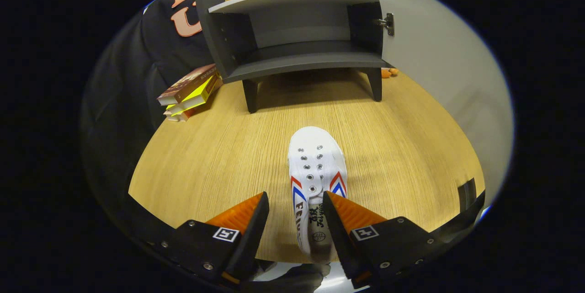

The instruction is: Open the shoe cabinet door, grab the shoes and put them into the shoe cabinet, then close the shoe cabinet door.

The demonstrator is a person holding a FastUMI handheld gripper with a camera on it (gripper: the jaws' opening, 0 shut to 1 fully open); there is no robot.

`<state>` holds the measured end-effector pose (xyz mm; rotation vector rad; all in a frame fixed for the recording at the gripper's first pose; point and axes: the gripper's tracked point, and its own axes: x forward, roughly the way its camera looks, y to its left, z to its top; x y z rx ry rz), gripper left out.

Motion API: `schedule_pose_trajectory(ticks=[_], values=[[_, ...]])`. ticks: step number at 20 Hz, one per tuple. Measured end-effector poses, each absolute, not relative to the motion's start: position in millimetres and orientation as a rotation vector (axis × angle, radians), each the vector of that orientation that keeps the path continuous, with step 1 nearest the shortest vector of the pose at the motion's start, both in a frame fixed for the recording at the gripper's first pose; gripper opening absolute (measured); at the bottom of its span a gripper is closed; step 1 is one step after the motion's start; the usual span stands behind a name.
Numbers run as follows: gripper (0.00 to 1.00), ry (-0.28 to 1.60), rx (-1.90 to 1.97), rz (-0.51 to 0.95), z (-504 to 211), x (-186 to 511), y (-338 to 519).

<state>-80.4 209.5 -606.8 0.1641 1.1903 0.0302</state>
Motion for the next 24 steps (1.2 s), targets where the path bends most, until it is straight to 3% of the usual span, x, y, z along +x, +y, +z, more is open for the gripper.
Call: schedule_pose_trajectory(ticks=[9,12,13,16,24], values=[[0.49,1.135,0.066,-0.057,-639.8,-84.5,203.6],[0.25,1.134,0.061,-0.087,-640.1,-82.8,202.0],[0.23,1.149,0.091,-0.084,-640.3,-83.5,205.0],[0.02,1.210,0.185,-0.090,-642.5,-77.1,212.5],[0.01,1.153,0.188,-0.065,-589.6,-32.6,204.3]])
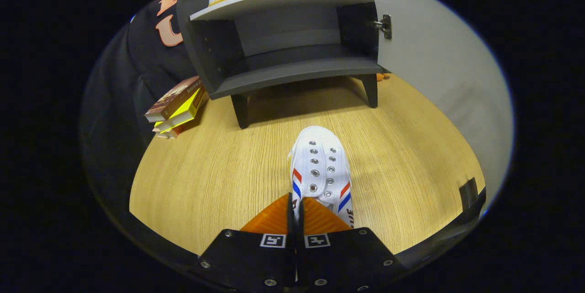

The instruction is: Open the shoe cabinet door, grab the shoes and put them into the shoe cabinet, then close the shoe cabinet door.

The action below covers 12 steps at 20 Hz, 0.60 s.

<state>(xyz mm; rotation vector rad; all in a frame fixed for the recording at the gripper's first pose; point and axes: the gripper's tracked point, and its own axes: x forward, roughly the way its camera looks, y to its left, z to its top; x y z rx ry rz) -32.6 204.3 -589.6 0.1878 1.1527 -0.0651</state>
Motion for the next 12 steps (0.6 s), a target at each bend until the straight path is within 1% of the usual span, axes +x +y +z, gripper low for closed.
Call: schedule_pose_trajectory(ticks=[12], values=[[0.01,0.923,0.190,-0.073,-470.7,45.7,183.9]])
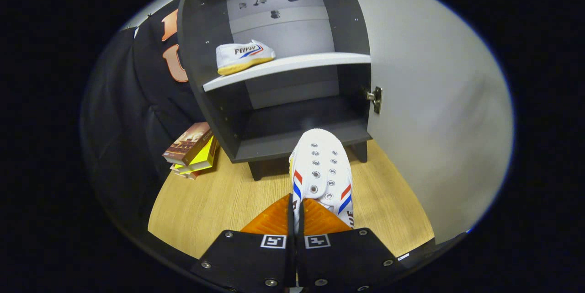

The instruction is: Open the shoe cabinet door, grab the shoes and put them into the shoe cabinet, then close the shoe cabinet door.

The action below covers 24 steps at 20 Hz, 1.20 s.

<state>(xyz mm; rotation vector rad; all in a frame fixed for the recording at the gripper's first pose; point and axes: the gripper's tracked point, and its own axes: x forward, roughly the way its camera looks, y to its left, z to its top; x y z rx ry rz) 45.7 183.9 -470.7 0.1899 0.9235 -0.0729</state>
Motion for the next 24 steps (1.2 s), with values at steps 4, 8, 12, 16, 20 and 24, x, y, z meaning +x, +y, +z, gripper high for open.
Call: schedule_pose_trajectory(ticks=[4,8,12,16,20,24], values=[[0.01,0.849,0.176,-0.051,-428.2,77.2,184.9],[0.00,0.796,0.160,-0.031,-392.0,109.2,183.2],[0.01,0.739,0.127,-0.020,-357.9,142.4,179.5],[0.00,0.680,0.095,-0.016,-332.0,182.8,172.8],[0.00,0.648,0.064,-0.030,-326.7,226.3,167.1],[0.00,0.638,0.040,-0.037,-329.5,264.4,162.5]])
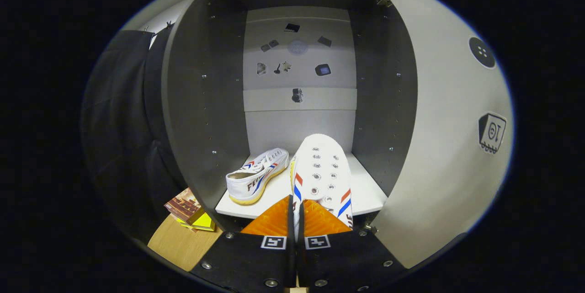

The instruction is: Open the shoe cabinet door, grab the shoes and put them into the shoe cabinet, then close the shoe cabinet door.

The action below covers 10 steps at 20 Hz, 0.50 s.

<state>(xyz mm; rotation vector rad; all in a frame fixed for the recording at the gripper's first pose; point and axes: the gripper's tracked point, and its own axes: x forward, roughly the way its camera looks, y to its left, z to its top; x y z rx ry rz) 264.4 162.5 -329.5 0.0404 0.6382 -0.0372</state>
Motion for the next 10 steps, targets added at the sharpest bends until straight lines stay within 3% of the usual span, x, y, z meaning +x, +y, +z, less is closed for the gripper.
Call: schedule_pose_trajectory(ticks=[10], values=[[0.00,0.678,0.015,-0.074,-363.6,354.8,151.8]])
